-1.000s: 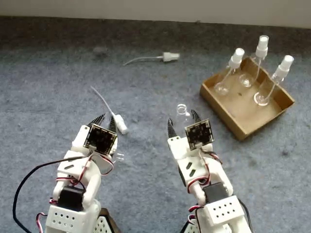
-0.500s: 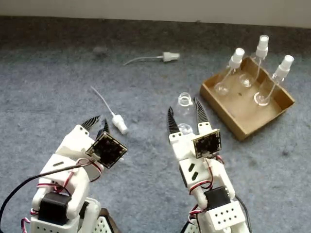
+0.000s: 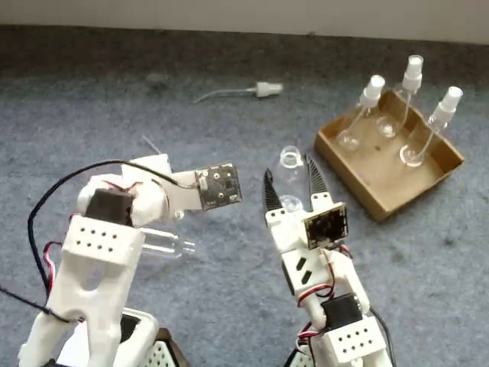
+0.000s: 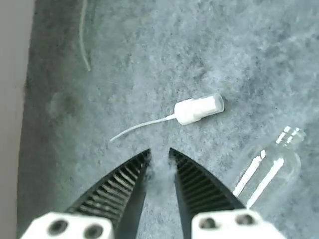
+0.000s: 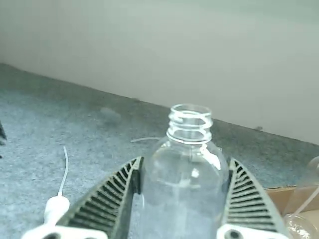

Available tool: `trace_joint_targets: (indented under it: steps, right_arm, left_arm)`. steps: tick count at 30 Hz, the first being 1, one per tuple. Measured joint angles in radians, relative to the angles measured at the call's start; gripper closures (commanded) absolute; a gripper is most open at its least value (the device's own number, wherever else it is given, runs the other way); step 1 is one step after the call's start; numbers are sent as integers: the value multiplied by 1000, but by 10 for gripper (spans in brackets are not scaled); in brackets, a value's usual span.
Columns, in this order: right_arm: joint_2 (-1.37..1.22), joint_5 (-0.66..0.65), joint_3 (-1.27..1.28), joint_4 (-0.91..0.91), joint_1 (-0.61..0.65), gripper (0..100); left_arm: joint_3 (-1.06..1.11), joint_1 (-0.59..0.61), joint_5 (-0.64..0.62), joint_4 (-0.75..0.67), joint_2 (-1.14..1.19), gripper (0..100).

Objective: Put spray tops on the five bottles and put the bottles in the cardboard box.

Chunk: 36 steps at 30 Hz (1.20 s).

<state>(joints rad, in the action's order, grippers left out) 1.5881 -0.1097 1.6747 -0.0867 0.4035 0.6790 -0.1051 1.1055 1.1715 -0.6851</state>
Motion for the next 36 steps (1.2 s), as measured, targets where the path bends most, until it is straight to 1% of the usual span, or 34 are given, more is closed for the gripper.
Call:
trace_joint_targets:
  steps: [5, 8, 12, 14, 19, 24, 27, 31, 36]
  right_arm:
    - [0, 0, 0, -3, 0, 800]
    - [0, 0, 0, -3, 0, 800]
    - [0, 0, 0, -3, 0, 800]
    - [0, 0, 0, -5, 0, 800]
    - [0, 0, 0, -20, -40, 800]
    - [0, 0, 0, -20, -84, 800]
    - [0, 0, 0, -20, -129, 800]
    - [0, 0, 0, -20, -132, 800]
    - [0, 2, 0, -20, -138, 800]
  left_arm:
    - [-106, 2, 181, 0, 216, 992]
    - [-178, 2, 236, 17, 327, 981]
    - [-305, 6, 252, 133, 502, 867]
    - [-393, 6, 252, 186, 605, 838]
    - [-638, 55, 250, 278, 853, 846]
    - [-824, 57, 250, 358, 1054, 843]
    - [-896, 57, 250, 381, 1151, 842]
    - [-968, 57, 250, 413, 1238, 846]
    - [-1037, 28, 250, 417, 1290, 846]
